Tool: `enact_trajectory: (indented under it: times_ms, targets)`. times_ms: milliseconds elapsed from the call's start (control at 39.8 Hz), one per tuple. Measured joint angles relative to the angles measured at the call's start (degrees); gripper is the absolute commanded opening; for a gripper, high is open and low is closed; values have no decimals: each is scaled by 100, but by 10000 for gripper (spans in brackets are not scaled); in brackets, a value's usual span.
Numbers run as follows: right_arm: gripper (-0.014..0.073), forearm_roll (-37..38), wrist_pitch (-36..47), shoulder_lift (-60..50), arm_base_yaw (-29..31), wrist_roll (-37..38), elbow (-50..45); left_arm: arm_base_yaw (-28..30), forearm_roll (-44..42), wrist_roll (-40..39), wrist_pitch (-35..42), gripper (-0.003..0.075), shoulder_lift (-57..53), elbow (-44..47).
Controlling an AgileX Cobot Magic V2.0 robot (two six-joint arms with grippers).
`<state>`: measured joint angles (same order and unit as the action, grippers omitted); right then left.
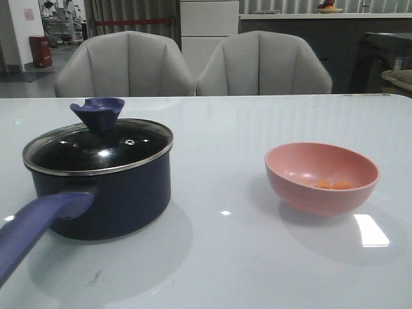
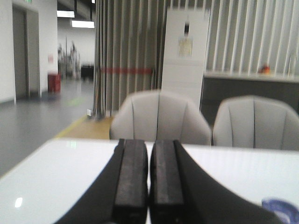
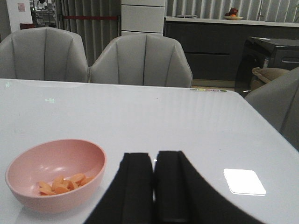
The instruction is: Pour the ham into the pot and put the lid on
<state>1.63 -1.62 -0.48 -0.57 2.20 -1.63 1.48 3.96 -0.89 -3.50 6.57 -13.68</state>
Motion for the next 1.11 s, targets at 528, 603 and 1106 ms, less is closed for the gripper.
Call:
enact_trajectory:
  times_ms: [528, 603, 1106]
  targets:
    - [158, 0, 0, 0, 0, 0, 0, -583, -36, 0, -1753, 133, 1296, -1029]
    - [158, 0, 0, 0, 0, 0, 0, -583, -36, 0, -1753, 191, 1332, -1029]
    - [158, 0, 0, 0, 0, 0, 0, -583, 85, 0, -1829, 644, 2082, -1001]
